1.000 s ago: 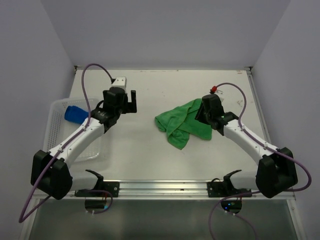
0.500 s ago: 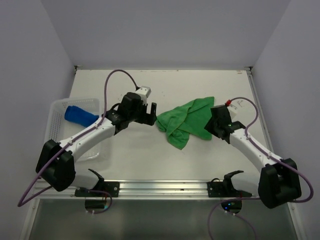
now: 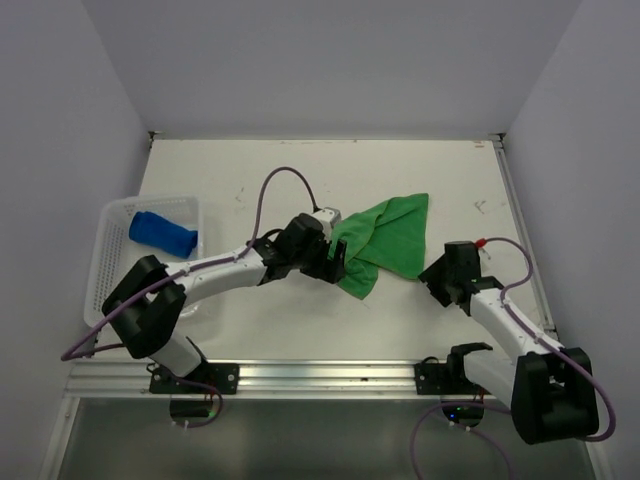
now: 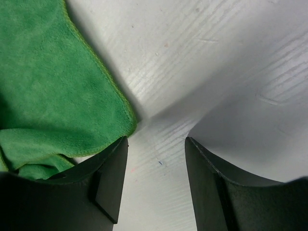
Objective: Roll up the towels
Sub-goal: Flatten the towel
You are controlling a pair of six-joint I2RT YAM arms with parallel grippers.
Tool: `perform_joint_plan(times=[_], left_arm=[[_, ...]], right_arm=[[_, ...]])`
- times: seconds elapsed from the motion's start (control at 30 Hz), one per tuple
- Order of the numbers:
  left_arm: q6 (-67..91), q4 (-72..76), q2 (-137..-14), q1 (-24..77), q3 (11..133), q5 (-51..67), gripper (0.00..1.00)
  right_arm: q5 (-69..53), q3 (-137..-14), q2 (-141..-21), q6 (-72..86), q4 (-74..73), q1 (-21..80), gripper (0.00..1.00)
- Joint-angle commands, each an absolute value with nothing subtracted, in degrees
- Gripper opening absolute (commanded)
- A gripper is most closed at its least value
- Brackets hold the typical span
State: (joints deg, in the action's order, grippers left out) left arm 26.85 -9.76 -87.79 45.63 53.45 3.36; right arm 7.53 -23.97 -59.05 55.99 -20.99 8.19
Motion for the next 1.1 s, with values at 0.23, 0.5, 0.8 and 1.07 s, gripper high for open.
perform_joint_plan(times=[0.23,0.5,0.8,1.07], left_arm=[[29.44,-0.97,-96.76,48.25,55.8,1.5,0.83],[29.97,-1.67,-100.81,48.34,57.48,0.26,0.76],[30.24,-0.97,-103.18,48.16,57.74,-1.76,0.63],[30.15,-0.97,-104.76,46.94,59.76,-2.02,0.4]], right_arm=[[0.44,-23.12,-64.95,56.6,-8.97,3.96,0.55],[-1.49,-21.89,-65.48,57.39,-9.14,3.87,0.52],[-2.46,-20.48,-67.06,58.36,-7.74,3.95,0.38],[-2.56,-21.88,-66.8,58.19,-9.13,3.87,0.13]])
